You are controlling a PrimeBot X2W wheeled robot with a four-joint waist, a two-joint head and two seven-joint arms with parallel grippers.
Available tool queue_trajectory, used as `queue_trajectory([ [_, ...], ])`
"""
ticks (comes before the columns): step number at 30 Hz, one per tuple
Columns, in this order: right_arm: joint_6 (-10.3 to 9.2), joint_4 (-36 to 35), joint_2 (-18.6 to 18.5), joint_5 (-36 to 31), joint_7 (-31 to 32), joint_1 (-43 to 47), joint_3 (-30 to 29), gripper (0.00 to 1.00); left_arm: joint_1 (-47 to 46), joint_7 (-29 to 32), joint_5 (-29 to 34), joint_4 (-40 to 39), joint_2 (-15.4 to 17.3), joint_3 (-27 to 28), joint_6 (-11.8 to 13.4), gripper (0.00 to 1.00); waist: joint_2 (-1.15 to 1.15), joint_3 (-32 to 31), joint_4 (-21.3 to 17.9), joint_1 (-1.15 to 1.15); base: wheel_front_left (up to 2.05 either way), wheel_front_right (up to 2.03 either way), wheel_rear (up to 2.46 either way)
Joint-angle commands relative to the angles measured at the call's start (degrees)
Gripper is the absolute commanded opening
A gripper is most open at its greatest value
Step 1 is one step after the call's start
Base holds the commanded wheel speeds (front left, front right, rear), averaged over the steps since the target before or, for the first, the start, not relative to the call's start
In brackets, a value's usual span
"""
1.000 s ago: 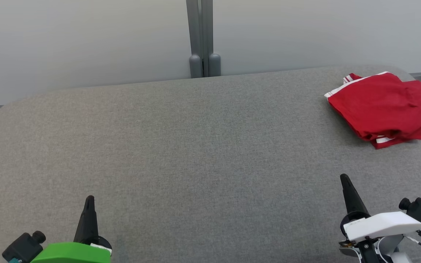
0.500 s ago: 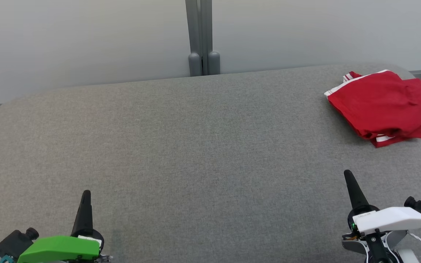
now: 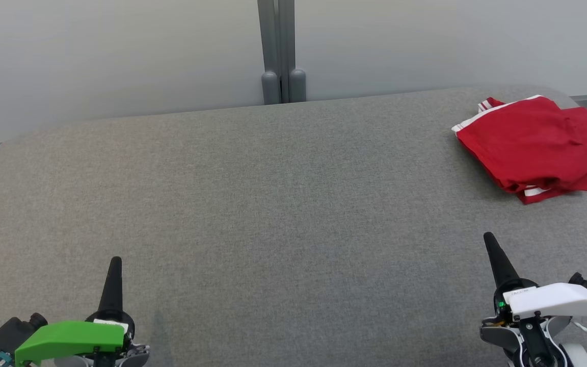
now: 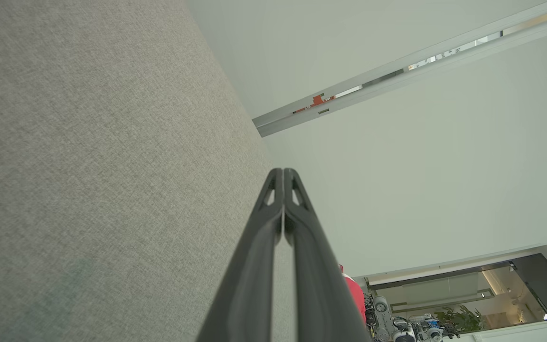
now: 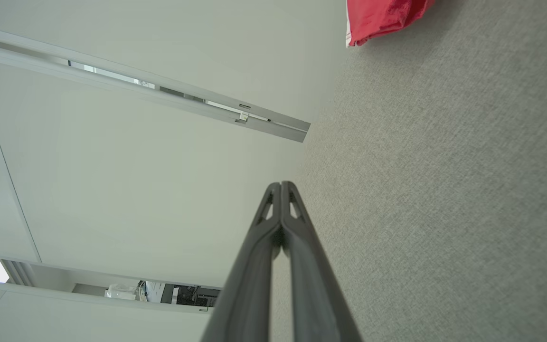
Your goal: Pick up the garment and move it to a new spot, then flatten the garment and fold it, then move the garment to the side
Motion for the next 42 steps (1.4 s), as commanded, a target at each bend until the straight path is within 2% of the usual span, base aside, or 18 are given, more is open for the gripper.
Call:
queue_trajectory([
  [1, 0.03, -0.17, -0.22, 1.42, 0.43, -1.23, -0.33, 0.00, -1.42, 0.40, -1.25, -0.04, 0.49, 0.48, -0.46, 0.00, 0.00, 0.03, -0.01, 0.00, 0.00, 0.00, 0.00],
  [42, 0.02, 1.44, 0.23, 18.23, 5.43, -3.63, -3.73, 0.00, -5.57, 5.44, -19.18, 3.40, -0.01, 3.99, -2.59, 0.00, 0.00, 0.99, -0.30, 0.00, 0.00, 0.00, 0.00],
])
